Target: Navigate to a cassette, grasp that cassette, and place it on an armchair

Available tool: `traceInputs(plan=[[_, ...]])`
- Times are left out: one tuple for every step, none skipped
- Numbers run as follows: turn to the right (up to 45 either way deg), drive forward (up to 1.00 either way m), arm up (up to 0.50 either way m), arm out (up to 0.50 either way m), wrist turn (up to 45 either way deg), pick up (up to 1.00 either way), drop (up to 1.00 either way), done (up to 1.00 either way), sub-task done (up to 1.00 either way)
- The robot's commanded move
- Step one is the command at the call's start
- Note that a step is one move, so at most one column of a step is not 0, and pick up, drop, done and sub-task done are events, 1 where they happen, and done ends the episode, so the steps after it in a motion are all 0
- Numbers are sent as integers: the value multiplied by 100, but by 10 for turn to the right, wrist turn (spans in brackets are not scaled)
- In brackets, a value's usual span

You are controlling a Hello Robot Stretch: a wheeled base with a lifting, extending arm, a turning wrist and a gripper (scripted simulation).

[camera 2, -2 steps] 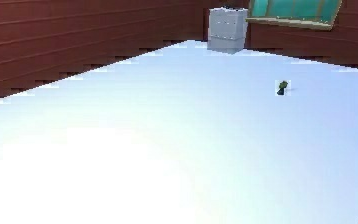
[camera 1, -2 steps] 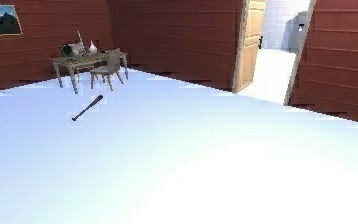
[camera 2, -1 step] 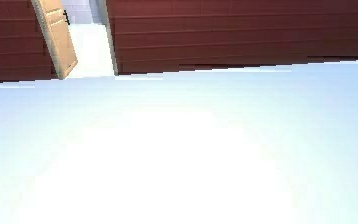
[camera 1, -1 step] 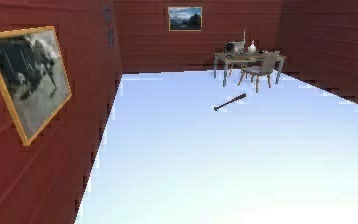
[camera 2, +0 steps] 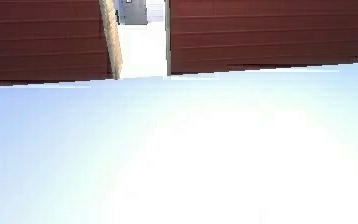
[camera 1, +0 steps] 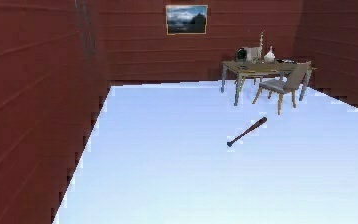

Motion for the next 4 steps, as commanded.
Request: traceInputs(plan=[[0, 100, 0, 0, 0, 0, 0, 0, 0], [0, 100, 0, 0, 0, 0, 0, 0, 0], [-90, 0, 0, 0, 0, 0, 0, 0, 0], [0, 35, 0, 0, 0, 0, 0, 0, 0]])
